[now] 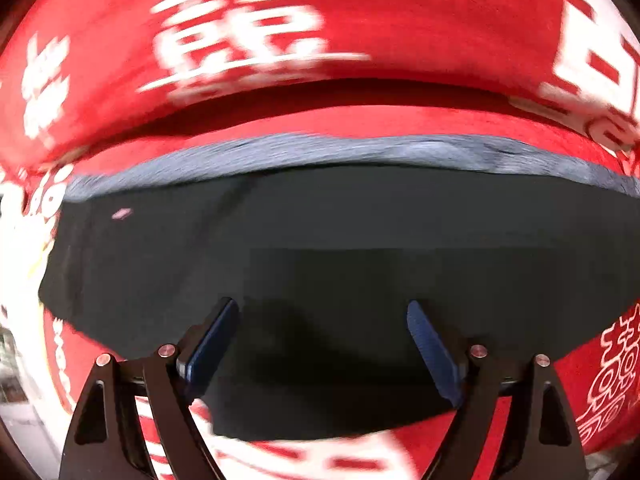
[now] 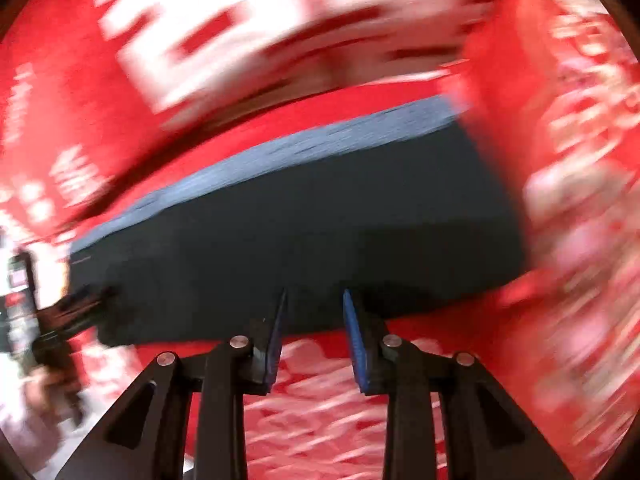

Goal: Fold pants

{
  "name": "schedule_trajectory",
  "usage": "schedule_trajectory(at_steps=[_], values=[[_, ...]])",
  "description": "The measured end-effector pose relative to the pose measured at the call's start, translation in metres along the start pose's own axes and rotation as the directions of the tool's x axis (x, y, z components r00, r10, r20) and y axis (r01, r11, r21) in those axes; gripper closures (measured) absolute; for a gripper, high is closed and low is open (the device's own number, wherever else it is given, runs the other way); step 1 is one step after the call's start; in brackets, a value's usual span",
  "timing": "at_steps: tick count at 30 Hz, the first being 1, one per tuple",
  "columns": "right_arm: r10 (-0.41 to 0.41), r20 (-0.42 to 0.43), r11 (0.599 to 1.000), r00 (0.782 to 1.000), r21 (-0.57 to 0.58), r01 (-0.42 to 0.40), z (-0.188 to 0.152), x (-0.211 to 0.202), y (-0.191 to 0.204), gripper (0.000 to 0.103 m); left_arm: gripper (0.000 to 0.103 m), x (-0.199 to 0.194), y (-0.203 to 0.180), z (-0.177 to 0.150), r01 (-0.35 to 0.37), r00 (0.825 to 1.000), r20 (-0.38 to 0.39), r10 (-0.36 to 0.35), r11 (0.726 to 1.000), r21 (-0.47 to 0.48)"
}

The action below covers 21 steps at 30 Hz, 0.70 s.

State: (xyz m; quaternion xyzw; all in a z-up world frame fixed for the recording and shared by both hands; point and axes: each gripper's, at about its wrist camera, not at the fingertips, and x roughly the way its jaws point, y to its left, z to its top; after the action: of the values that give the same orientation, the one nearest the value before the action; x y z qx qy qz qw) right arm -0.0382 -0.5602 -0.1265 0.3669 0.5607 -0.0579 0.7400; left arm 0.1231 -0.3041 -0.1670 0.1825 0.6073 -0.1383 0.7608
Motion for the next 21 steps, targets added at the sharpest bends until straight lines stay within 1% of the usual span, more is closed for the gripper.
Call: schedule_trajectory(at_steps=[1, 2, 3, 4, 5, 7, 9, 10, 12, 13, 14, 15, 16, 18, 19, 20, 21], values=[[0.078, -0.026, 0.997, 0.997, -0.003, -0.078, -0.012, 0.009, 0.021, 0.071, 0.016, -0.002, 0.022, -0.001, -0.013, 1.000, -0.002, 0.013, 1.000, -0.029], [0.162, -0.059, 0.987, 0.985, 0.002, -0.162, -0.025, 0.022, 0.045, 0.070, 0.016, -0.003, 0.038, -0.002, -0.026, 1.000, -0.002, 0.026, 0.999, -0.047], [0.229, -0.090, 0.973, 0.969, 0.012, -0.229, -0.030, 0.040, 0.066, 0.070, 0.016, -0.004, 0.054, -0.001, -0.040, 0.999, 0.000, 0.040, 0.997, -0.062], [0.285, -0.118, 0.959, 0.951, 0.025, -0.284, -0.042, 0.055, 0.088, 0.070, 0.016, -0.003, 0.071, 0.000, -0.057, 0.998, 0.003, 0.058, 0.996, -0.072], [0.329, -0.150, 0.944, 0.932, 0.036, -0.328, -0.058, 0.075, 0.115, 0.070, 0.016, 0.000, 0.090, 0.003, -0.078, 0.997, 0.005, 0.079, 0.994, -0.077], [0.382, -0.168, 0.924, 0.909, 0.050, -0.379, -0.076, 0.103, 0.149, 0.070, 0.016, 0.009, 0.121, 0.008, -0.113, 0.994, 0.000, 0.113, 0.990, -0.080], [0.423, -0.157, 0.906, 0.892, 0.086, -0.414, -0.077, 0.121, 0.165, 0.070, 0.016, 0.021, 0.144, 0.012, -0.143, 0.990, 0.003, 0.143, 0.987, -0.074], [0.444, -0.150, 0.895, 0.884, 0.114, -0.430, -0.087, 0.132, 0.175, 0.070, 0.016, 0.027, 0.156, 0.016, -0.159, 0.987, 0.008, 0.160, 0.985, -0.067], [0.439, -0.152, 0.896, 0.886, 0.143, -0.420, -0.087, 0.147, 0.179, 0.070, 0.016, 0.040, 0.174, 0.016, -0.187, 0.982, 0.010, 0.188, 0.981, -0.061], [0.430, -0.148, 0.900, 0.890, 0.151, -0.410, -0.095, 0.152, 0.182, 0.070, 0.016, 0.047, 0.184, 0.018, -0.188, 0.982, 0.004, 0.189, 0.980, -0.066], [0.423, -0.143, 0.903, 0.895, 0.151, -0.403, -0.090, 0.154, 0.183, 0.070, 0.016, 0.048, 0.194, 0.010, -0.181, 0.983, 0.001, 0.182, 0.981, -0.073], [0.422, -0.127, 0.903, 0.897, 0.146, -0.404, -0.095, 0.152, 0.183, 0.070, 0.016, 0.058, 0.206, 0.014, -0.157, 0.987, 0.003, 0.158, 0.984, -0.079], [0.419, -0.110, 0.904, 0.901, 0.146, -0.403, -0.100, 0.149, 0.181, 0.070, 0.012, 0.061, 0.209, 0.014, -0.134, 0.991, 0.010, 0.135, 0.988, -0.080], [0.409, -0.102, 0.905, 0.907, 0.168, -0.390, -0.097, 0.156, 0.181, 0.070, 0.008, 0.066, 0.216, 0.012, -0.126, 0.991, 0.031, 0.129, 0.989, -0.075], [0.414, -0.106, 0.899, 0.904, 0.204, -0.388, -0.100, 0.154, 0.176, 0.070, 0.008, 0.068, 0.221, 0.013, -0.110, 0.993, 0.034, 0.113, 0.991, -0.079], [0.431, -0.107, 0.882, 0.896, 0.261, -0.393, -0.104, 0.150, 0.168, 0.070, 0.008, 0.067, 0.222, 0.012, -0.096, 0.995, 0.032, 0.099, 0.992, -0.087], [0.447, -0.090, 0.867, 0.890, 0.291, -0.406, -0.095, 0.150, 0.164, 0.070, 0.008, 0.065, 0.222, 0.011, -0.086, 0.996, 0.027, 0.089, 0.992, -0.090]])
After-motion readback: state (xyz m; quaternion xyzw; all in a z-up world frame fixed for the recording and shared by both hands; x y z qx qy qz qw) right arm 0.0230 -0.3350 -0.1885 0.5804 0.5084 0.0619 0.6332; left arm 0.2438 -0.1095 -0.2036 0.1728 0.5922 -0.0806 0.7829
